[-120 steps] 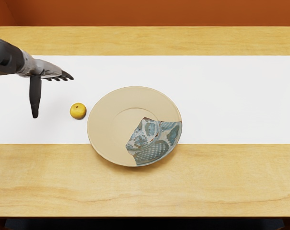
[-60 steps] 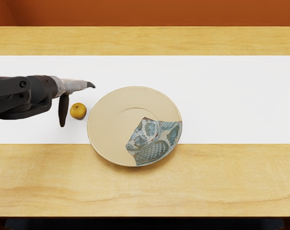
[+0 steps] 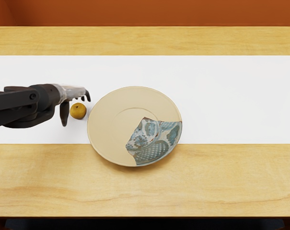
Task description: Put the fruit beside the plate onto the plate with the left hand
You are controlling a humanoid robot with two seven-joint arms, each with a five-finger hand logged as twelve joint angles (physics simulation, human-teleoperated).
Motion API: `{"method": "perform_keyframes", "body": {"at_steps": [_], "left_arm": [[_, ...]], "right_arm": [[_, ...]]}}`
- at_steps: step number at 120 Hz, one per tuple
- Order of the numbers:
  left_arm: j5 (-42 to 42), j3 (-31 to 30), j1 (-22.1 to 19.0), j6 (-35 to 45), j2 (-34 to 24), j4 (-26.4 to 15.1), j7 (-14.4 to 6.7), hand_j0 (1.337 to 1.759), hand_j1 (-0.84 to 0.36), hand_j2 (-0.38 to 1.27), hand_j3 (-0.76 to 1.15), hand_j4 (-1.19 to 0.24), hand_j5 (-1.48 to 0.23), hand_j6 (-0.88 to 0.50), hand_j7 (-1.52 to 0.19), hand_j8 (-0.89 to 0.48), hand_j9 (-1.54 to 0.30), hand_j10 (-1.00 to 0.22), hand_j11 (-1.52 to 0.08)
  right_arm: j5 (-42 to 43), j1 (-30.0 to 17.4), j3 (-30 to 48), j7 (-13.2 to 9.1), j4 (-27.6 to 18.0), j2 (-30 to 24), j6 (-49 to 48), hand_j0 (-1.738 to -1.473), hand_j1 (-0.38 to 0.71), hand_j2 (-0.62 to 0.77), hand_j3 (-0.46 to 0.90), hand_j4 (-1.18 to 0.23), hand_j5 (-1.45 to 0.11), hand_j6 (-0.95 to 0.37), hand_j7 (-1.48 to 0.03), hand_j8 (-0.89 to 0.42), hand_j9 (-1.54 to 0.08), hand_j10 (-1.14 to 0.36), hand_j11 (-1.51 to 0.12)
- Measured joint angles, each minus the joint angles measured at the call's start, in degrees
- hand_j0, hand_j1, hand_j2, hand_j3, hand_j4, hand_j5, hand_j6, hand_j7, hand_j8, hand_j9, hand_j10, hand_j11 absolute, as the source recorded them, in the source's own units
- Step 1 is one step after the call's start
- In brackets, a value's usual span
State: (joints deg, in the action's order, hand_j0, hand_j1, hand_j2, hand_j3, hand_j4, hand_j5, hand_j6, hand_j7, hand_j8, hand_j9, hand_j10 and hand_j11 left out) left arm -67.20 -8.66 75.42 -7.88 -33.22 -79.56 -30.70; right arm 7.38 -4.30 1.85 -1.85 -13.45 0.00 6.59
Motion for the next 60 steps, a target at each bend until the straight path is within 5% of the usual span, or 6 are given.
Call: {"method": "perform_keyframes", "body": {"at_steps": [60], "left_arm": [[-1.75, -0.13, -2.74, 5.46, 1.6, 1.73, 0.03, 1.658, -0.08, 0.07, 0.0, -0.36, -0.47, -0.36, -0.47, -0.36, -0.47, -0.36, -0.47]], "right_arm": [[0.0, 0.0, 0.0, 0.0, 0.0, 0.0, 0.0, -1.658, -0.31, -0.01, 0.0, -0.03, -0.04, -0.03, -0.04, -0.03, -0.04, -0.03, -0.04]]}}
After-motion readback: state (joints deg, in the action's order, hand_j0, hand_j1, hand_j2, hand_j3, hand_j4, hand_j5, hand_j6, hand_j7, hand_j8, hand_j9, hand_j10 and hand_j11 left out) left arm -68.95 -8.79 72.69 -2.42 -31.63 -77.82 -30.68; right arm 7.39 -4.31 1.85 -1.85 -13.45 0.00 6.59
